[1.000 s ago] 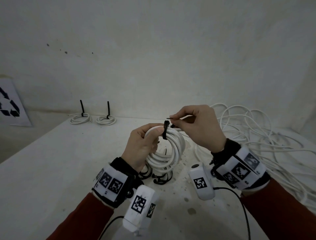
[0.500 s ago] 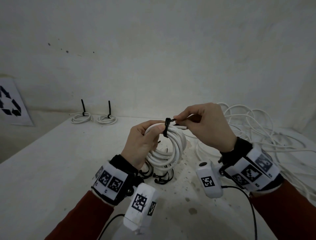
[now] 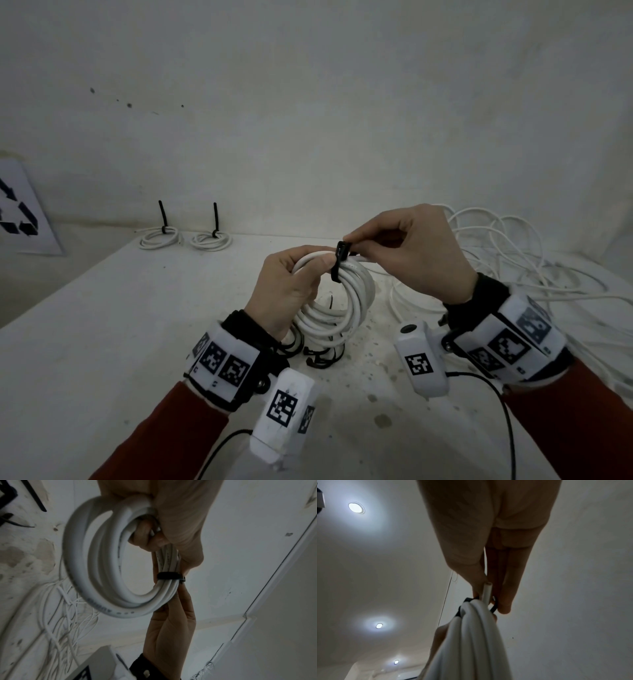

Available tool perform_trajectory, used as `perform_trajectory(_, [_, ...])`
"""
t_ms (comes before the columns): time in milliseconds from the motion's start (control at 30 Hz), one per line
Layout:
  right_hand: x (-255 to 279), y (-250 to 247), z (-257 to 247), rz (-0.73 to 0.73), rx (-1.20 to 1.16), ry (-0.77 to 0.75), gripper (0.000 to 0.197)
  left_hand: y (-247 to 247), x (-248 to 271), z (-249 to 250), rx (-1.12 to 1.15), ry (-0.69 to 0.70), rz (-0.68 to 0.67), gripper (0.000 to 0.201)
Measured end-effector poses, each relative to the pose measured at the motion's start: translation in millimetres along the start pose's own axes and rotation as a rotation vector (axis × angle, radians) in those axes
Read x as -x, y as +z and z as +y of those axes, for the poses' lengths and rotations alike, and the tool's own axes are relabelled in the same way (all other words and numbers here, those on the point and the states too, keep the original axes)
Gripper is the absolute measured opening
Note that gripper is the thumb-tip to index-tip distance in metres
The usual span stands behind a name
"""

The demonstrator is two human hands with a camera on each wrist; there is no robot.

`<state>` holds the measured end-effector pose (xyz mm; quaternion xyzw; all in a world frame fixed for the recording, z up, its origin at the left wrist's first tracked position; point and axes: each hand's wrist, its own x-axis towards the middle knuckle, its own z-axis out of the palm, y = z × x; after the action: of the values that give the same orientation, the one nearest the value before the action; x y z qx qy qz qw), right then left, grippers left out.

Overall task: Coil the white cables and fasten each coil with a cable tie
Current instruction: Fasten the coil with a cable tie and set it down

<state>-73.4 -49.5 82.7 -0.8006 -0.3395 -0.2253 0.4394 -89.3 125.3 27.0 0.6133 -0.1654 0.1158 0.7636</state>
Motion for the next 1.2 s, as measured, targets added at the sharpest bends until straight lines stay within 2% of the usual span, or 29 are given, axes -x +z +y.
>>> perform_trajectory(133, [-1.3,-0.9,2.5,0.042,0.049,0.031,0.012,1.0,-0.7,1.1,0.051,-0.01,-0.009,0.021])
perform_trajectory(267, [0.0,-1.0,3.7,0.047,0.069,0.068,0.012,1.2,0.5,2.1,0.04,0.007,-0.023,0.021])
perform_trajectory(633, [9.4,-4.8,8.0,0.012,-0.026,0.045,0.008,6.6,4.9,0.3,0.032,0.022,0.01,0.022])
perform_trajectory(767, [12.4,-5.4,8.2,0.031,0.032,-0.045,0.008,9.7,5.9,-2.2,0.034,0.033,0.036,0.022])
perform_trajectory(933, [19.0,0.6,9.4,0.154,0.076,-0.123,0.008,13.7,6.6,-4.9,0.041,0.05,0.046,0.021])
perform_trajectory(1100, [25.8,3.1,8.2,0.174,0.127,-0.224,0.006,14.9,9.2,-8.4,0.022,0.055,0.047,0.022])
perform_trajectory(1200, [26.4,3.4,8.5,0.205,0.168,-0.288,0.005,16.2,9.2,-5.6,-0.02,0.057,0.03,0.012])
